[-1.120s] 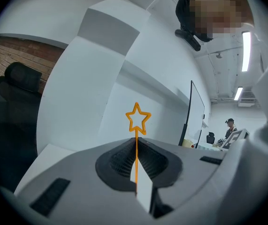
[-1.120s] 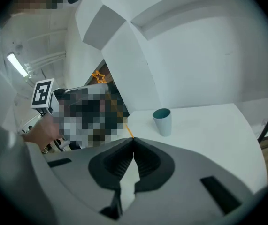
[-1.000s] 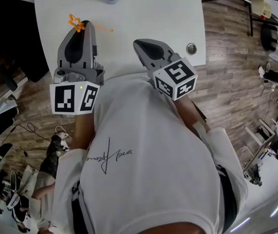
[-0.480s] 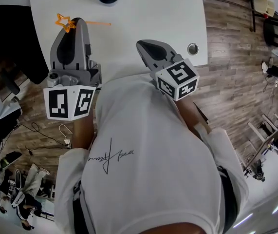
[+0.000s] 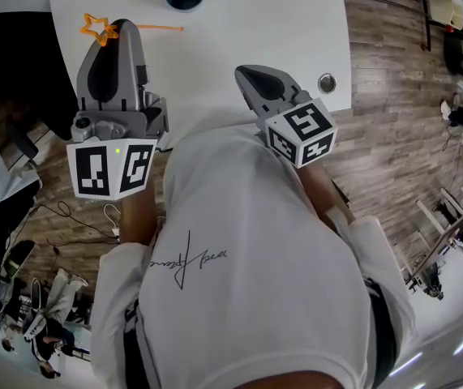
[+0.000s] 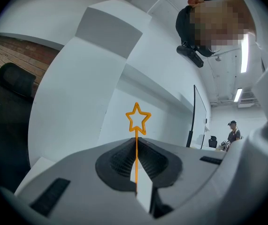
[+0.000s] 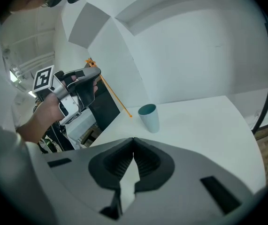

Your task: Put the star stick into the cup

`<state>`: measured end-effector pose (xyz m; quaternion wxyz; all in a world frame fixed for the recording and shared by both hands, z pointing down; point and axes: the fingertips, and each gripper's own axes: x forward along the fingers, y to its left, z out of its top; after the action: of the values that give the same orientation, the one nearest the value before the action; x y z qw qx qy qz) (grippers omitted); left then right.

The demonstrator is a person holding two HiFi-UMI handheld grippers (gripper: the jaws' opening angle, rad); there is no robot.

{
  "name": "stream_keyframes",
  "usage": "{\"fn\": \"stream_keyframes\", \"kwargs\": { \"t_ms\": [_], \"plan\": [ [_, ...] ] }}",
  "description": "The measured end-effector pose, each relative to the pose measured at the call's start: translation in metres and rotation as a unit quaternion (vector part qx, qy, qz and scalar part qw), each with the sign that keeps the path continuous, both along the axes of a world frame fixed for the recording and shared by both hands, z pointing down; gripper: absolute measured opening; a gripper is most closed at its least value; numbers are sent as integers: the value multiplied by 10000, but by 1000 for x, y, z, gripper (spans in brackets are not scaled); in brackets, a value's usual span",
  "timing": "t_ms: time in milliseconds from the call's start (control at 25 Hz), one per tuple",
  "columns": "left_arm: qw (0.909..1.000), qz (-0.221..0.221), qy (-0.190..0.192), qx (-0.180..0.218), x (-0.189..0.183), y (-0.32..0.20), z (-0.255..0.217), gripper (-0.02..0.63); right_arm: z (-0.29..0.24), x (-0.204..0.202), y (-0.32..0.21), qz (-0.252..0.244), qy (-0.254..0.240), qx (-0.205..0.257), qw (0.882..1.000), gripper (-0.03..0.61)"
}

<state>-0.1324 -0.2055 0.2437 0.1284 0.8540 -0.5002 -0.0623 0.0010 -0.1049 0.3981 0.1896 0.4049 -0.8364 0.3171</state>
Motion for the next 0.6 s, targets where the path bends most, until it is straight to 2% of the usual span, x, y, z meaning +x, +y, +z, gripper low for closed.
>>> {"fn": "stream_keyframes", "kwargs": {
  "t_ms": [600],
  "plan": [
    [10000,-1,-54,69,-3,-7,9,18,17,-1,9,127,-39,-115,9998,9]
  ]
}}
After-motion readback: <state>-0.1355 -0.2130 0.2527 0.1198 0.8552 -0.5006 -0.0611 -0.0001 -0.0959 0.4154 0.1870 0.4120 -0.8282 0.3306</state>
